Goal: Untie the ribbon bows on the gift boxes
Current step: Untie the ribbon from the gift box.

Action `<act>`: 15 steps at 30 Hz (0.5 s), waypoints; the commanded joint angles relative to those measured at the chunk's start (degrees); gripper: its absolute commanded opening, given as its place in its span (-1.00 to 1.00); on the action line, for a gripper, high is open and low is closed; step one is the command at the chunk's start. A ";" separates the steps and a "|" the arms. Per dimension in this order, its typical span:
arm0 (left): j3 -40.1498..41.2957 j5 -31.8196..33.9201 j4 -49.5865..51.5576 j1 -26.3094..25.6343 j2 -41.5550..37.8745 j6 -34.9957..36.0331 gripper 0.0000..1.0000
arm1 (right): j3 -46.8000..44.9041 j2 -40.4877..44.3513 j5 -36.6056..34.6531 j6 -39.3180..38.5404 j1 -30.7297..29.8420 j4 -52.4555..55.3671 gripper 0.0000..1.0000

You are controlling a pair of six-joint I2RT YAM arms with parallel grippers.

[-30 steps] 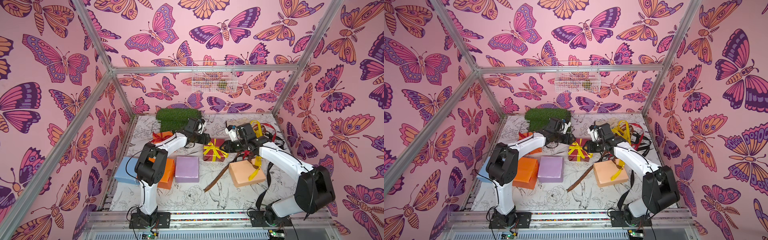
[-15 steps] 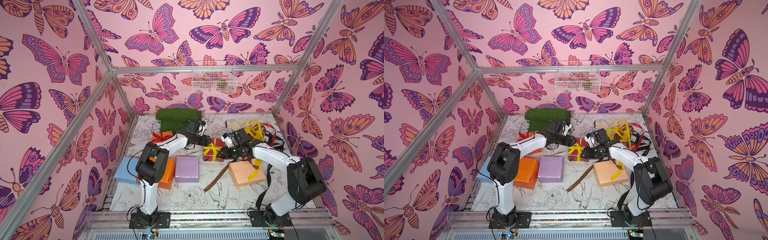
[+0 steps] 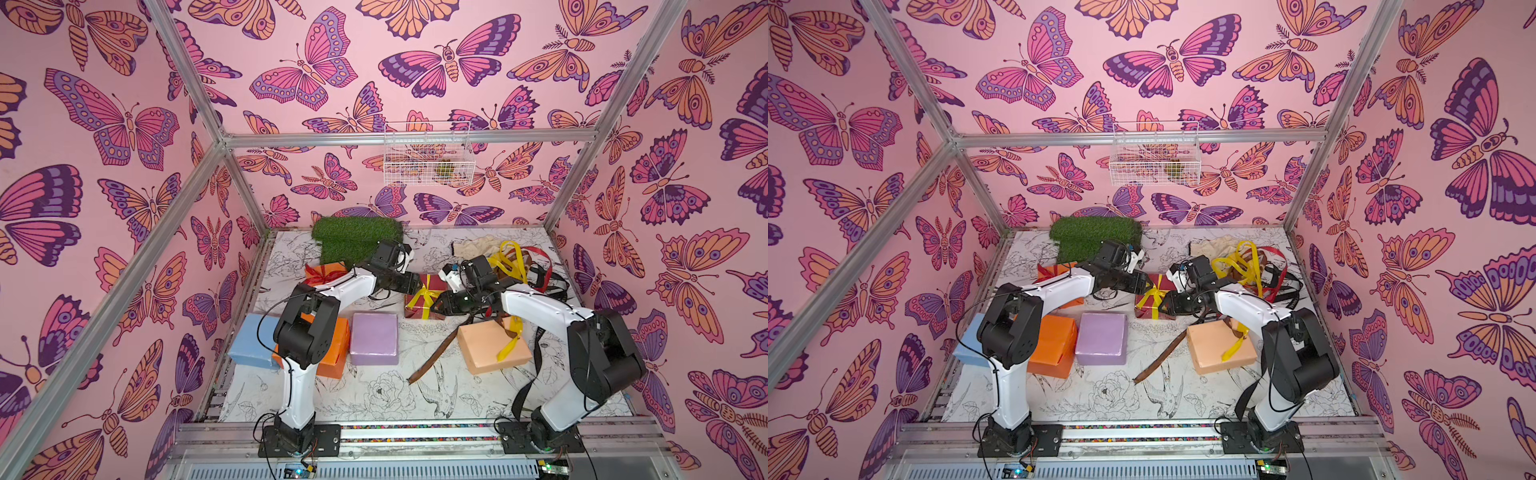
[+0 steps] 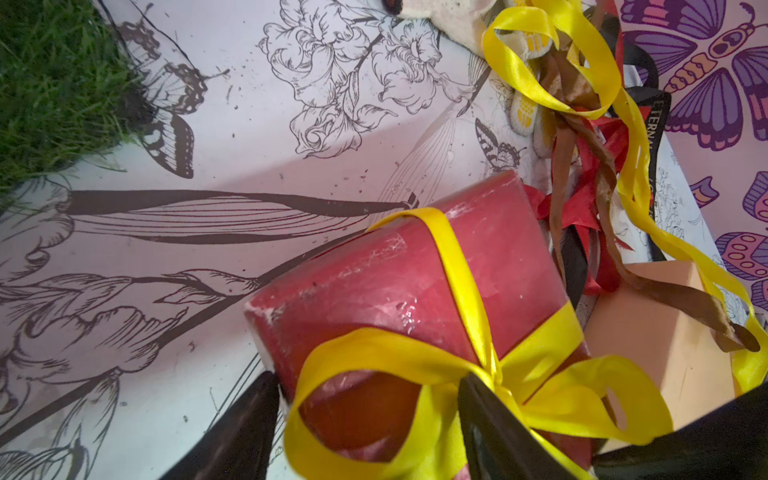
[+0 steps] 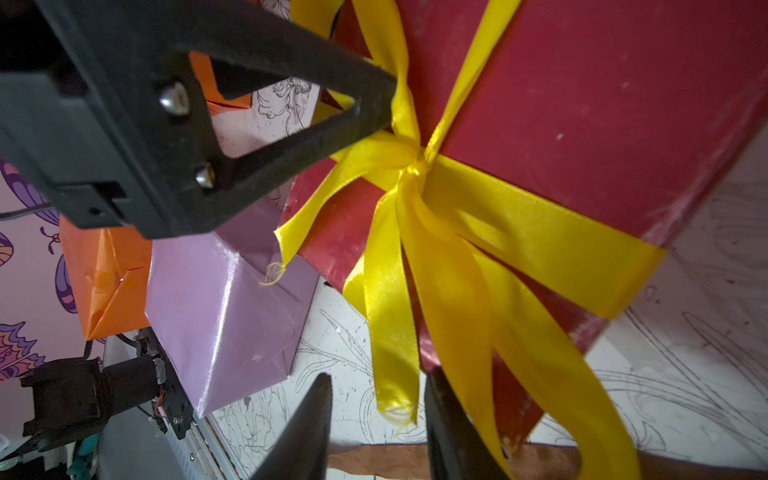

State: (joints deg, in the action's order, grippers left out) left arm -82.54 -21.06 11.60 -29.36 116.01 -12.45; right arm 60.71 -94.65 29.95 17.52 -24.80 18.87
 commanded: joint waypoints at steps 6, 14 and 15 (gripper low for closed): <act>1.04 -0.92 -0.42 -0.09 1.94 0.67 0.40 | 3.81 -1.33 1.11 -1.35 -0.34 0.22 -0.22; 1.40 -0.82 -0.43 -0.08 1.95 0.58 0.39 | 4.29 -3.23 2.28 -0.63 -0.34 0.00 -0.23; 1.42 -0.87 -0.45 -0.07 1.95 0.55 0.39 | 4.36 -3.34 2.15 -0.49 -0.34 0.15 -0.23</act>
State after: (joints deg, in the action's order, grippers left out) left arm -82.50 -21.06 11.60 -29.36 116.73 -12.45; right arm 63.94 -96.86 31.35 17.52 -24.80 18.41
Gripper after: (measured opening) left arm 0.695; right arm 0.387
